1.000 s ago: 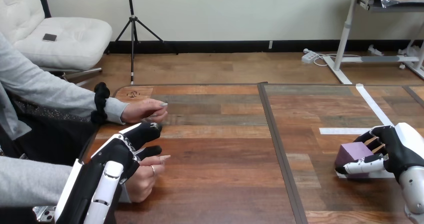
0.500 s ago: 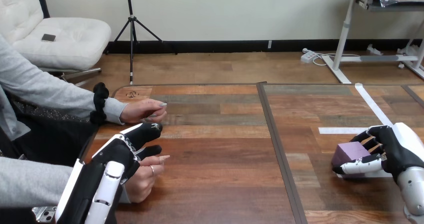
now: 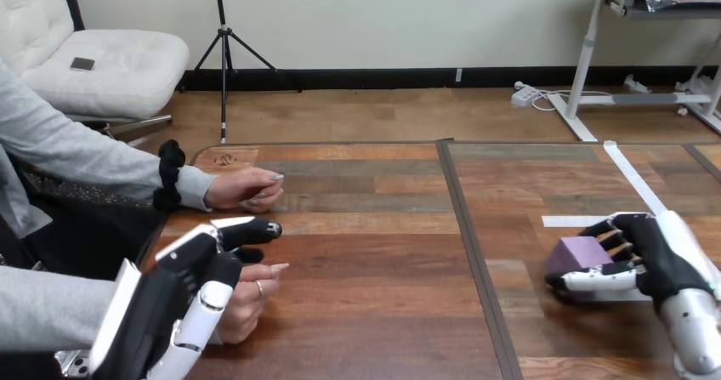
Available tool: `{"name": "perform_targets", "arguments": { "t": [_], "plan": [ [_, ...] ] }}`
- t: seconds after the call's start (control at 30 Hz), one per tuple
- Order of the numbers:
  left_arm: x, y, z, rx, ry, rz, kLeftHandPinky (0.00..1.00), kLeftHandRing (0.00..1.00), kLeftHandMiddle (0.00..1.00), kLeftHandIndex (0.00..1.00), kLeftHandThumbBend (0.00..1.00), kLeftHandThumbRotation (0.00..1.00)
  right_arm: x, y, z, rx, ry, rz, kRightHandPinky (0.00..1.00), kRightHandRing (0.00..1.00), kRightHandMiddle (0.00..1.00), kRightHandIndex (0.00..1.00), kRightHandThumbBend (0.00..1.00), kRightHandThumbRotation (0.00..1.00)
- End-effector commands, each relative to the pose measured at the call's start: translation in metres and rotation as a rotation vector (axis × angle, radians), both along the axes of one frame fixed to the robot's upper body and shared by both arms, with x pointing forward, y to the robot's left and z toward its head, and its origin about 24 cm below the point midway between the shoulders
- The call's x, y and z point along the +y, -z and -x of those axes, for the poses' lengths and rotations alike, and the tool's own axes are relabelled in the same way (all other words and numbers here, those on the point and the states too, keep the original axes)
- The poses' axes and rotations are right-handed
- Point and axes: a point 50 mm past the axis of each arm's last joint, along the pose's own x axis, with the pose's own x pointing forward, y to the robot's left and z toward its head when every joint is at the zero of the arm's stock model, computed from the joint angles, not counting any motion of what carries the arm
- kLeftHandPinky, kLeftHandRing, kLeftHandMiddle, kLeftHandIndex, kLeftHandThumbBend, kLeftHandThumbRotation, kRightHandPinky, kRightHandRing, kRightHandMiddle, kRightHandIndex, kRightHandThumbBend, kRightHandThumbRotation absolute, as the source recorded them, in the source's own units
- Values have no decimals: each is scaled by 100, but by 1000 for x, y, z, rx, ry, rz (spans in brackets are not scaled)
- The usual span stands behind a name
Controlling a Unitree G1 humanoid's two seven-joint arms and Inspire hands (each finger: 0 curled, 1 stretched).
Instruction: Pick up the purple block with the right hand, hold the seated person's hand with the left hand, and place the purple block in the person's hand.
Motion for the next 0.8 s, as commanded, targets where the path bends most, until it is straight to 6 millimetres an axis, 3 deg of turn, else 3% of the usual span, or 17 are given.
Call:
{"name": "perform_targets", "arguments": {
  "t": [0.0,0.3,0.77],
  "plan": [
    [6,-16,-14,-83,-9,-49,49,69,71,66,64,84,15,-24,-18,-168,-42,-97,37,42,46,48,82,0],
    [15,-25,-11,-70,-66,-201,57,80,82,75,86,79,20,-30,-15,-258,-72,-220,36,40,44,47,82,0],
    [26,-41,-8,-74,-99,-301,63,87,89,84,99,58,28,-37,-10,-347,-119,-321,35,38,43,46,83,0]
  ]
}}
